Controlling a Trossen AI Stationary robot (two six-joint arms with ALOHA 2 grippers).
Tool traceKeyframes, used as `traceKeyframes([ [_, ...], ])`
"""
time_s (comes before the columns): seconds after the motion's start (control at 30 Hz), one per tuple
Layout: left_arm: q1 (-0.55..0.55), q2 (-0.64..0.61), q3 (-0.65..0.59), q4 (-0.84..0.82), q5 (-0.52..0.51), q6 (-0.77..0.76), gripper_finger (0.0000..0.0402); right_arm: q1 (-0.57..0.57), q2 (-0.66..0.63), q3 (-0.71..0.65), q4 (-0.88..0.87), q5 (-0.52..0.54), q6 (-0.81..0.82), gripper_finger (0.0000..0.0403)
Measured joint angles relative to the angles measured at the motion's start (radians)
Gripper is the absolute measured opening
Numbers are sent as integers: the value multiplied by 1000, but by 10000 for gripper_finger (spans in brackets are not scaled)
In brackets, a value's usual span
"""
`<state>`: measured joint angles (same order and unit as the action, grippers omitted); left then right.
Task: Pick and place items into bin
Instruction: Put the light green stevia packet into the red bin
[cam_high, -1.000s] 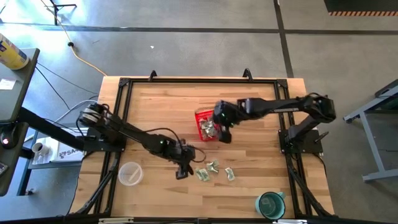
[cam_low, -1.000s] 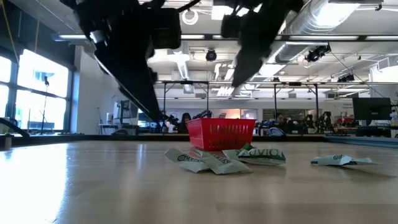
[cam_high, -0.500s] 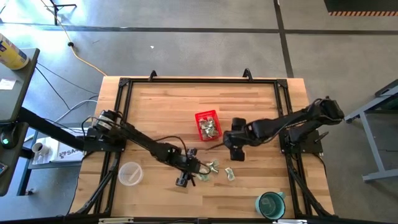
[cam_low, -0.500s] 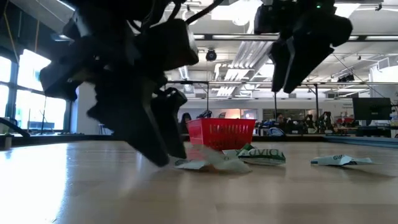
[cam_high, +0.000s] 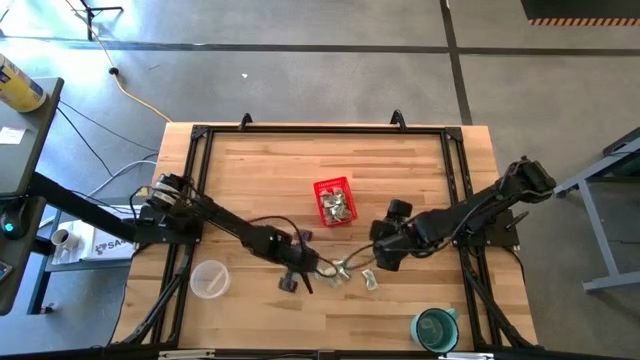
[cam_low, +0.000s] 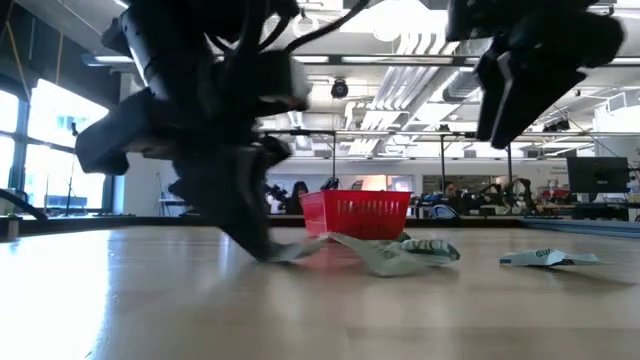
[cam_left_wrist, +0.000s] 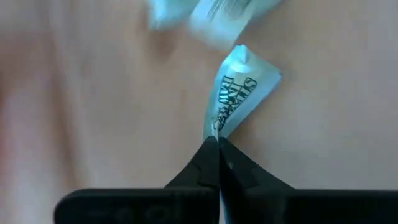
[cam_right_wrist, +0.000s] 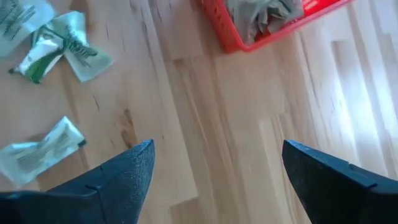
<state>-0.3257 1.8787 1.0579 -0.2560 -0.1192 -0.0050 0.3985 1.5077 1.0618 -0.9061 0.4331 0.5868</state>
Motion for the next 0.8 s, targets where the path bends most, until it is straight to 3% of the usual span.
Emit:
traceKeyframes([
  [0.17, 73, -123, 34, -269, -105, -1, 23, 57, -26, 0, -80, 44, 117, 331],
  [0.3, 200, -239, 72, -224, -176, 16, 22, 75, -30, 0, -88, 42, 149, 324],
  [0.4, 330, -251, 77, -120, -80, 66, 38, 82, -23, 0, -40, 8, 111, 322],
  [0.53, 462, -205, 77, -65, 78, 77, 77, 90, -8, 0, 50, -59, 24, 322],
  [0.73, 483, -188, 81, 24, 65, 79, 168, 110, 86, 0, 221, -189, -153, 322],
  [0.8, 467, -207, 89, -36, 38, 76, 202, 117, 138, 0, 263, -238, -170, 322],
])
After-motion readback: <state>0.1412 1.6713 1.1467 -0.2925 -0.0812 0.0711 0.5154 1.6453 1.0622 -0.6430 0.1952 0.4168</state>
